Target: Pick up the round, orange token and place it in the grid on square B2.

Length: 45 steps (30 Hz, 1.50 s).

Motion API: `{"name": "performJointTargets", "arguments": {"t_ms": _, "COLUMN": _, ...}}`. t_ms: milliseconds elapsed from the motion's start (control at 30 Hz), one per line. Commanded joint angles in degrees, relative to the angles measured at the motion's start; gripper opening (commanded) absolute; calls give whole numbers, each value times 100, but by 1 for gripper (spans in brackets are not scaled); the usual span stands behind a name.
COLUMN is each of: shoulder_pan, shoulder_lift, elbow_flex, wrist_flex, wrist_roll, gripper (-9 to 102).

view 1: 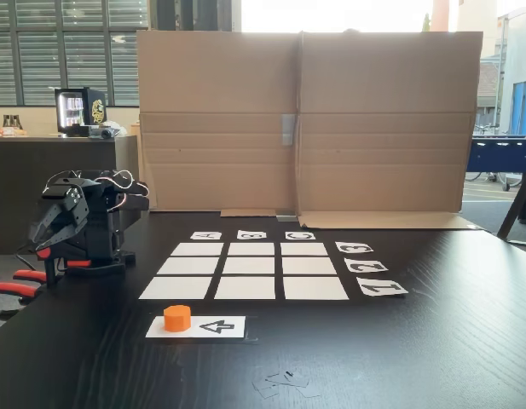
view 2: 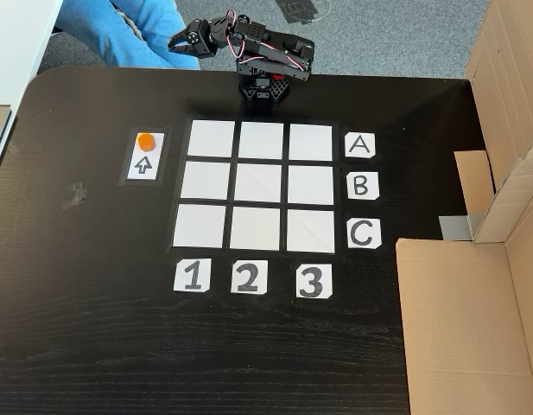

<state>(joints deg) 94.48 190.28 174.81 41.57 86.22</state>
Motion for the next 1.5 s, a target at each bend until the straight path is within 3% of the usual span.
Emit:
{"name": "performJointTargets", "arguments": {"t_ms": 0, "shoulder_pan": 0, "shoulder_lift": 62, "elbow_flex": -26, "wrist_flex": 35, "wrist_roll": -264, "gripper": -1}}
{"name": "performJointTargets", "arguments": {"t_ms": 700, "shoulder_pan": -44, "shoulder_lift": -44, "elbow_flex": -158, "wrist_flex": 26, "wrist_roll": -448, "gripper": -1}}
{"name": "performJointTargets", "arguments": {"t_ms": 1100, "shoulder_pan": -246, "shoulder_lift": -2417, "elbow_flex": -2232, "wrist_flex": 765, "wrist_roll": -519, "gripper": 0}}
{"name": "performJointTargets", "arguments": {"t_ms": 1300, "shoulder_pan": -475, "shoulder_lift": -3920, "elbow_flex": -3850, "wrist_flex": 1731, "wrist_roll": -589, "gripper": 11}}
{"name": "performJointTargets", "arguments": {"t_ms": 1467, "shoulder_pan": -615, "shoulder_lift": -5071, "elbow_flex": -4931, "wrist_flex": 2268, "wrist_roll": -861, "gripper": 31}}
